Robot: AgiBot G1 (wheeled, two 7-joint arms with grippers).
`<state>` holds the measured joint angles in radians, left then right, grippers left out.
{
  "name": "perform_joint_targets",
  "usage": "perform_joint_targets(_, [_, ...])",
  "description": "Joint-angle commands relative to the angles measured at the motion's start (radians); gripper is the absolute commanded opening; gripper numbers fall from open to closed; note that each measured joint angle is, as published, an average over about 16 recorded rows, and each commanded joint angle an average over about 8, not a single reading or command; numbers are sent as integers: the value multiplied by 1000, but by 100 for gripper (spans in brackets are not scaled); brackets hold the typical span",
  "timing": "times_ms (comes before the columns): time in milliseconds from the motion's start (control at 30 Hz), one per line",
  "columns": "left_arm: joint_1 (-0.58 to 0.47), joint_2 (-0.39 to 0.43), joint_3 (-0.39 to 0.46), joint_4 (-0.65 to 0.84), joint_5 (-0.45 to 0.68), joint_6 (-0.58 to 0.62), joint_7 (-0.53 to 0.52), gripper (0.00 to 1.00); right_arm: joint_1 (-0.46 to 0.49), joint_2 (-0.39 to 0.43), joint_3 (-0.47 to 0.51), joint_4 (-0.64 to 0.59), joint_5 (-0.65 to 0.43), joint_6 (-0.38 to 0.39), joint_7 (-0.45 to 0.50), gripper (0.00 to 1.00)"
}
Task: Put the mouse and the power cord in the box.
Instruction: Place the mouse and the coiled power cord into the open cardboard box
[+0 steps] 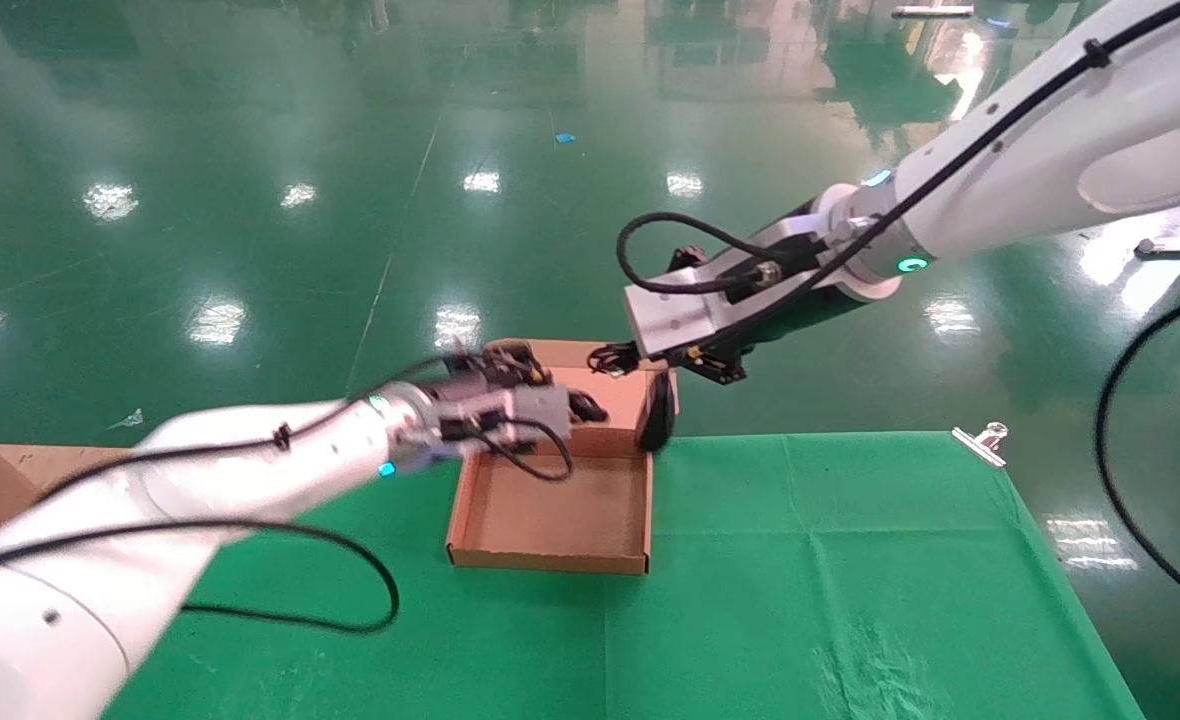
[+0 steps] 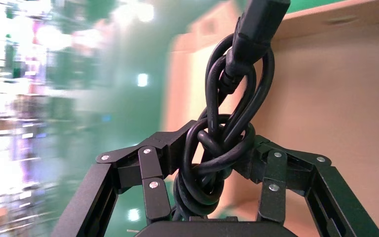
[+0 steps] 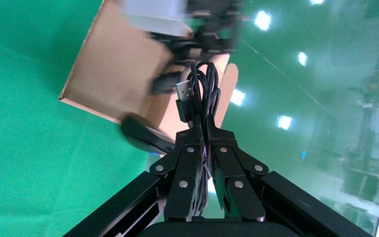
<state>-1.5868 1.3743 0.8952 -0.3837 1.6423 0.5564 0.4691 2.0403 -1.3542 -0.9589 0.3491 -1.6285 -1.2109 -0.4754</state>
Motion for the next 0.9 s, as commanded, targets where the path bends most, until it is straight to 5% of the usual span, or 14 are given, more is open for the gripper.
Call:
perform_joint_targets(33, [30,-1,35,-19,-19,-6,-32,22,-3,0,-7,-21,9,-11,-14,0])
perform_joint_targets(200, [36,-2,129,-26,-8,-25,-109,84,-5,1,-17,-50,25,-11,-38,0])
perform_joint_targets(267, [32,-3,158,-33,-9,-27,-139,98,-6,0,-21,-58,32,-11,-46,0])
perform_joint_targets(900, [4,-5,334,-68,-63,-72,-264,100,-24,-6,-64,-44,90,-3,-43,0])
